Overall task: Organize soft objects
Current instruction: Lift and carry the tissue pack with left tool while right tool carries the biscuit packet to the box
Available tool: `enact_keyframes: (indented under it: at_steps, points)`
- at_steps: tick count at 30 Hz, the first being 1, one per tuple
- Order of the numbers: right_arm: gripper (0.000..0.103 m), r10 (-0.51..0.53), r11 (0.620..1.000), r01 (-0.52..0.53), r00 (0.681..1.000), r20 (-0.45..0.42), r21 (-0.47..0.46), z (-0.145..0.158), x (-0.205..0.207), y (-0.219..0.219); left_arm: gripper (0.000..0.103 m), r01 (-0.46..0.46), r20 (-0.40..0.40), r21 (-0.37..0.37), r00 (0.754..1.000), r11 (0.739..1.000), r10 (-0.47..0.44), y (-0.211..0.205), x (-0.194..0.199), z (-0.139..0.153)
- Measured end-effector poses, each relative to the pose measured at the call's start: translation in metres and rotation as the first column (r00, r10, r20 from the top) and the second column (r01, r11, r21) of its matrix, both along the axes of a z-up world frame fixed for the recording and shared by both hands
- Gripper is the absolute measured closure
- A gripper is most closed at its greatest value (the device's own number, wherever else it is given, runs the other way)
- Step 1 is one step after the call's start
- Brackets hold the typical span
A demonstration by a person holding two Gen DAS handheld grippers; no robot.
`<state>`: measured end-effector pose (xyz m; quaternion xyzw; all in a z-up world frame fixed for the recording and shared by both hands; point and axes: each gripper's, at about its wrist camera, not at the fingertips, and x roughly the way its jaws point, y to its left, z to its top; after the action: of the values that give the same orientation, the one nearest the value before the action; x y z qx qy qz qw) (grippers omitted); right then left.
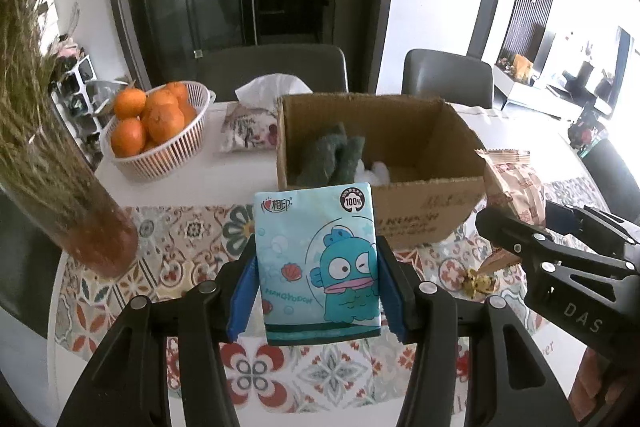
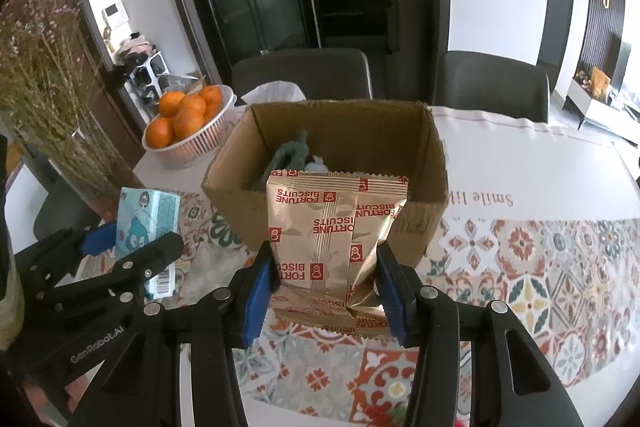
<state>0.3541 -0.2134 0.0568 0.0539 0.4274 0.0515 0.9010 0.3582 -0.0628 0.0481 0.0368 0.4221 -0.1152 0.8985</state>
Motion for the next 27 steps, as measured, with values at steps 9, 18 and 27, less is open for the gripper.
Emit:
enact_keyframes:
  at_steps: [9, 18, 27]
  points:
    - [0.054, 0.001, 1.0, -0.001, 1.0, 0.015, -0.024, 0.012, 0.029, -0.009, 0.05, 0.026, 0.003, 0.022, 1.0, 0.999, -0.026, -0.012, 0.032, 0.008]
    - [0.054, 0.014, 0.998, -0.014, 1.0, -0.008, -0.066, 0.019, 0.073, -0.018, 0.05, 0.058, -0.008, 0.073, 0.998, 0.996, -0.058, -0.026, 0.073, 0.01]
    - [0.054, 0.017, 0.997, -0.023, 0.997, -0.077, -0.071, 0.003, 0.11, -0.031, 0.05, 0.116, -0.062, 0.059, 0.992, 0.991, -0.112, -0.042, 0.114, -0.004]
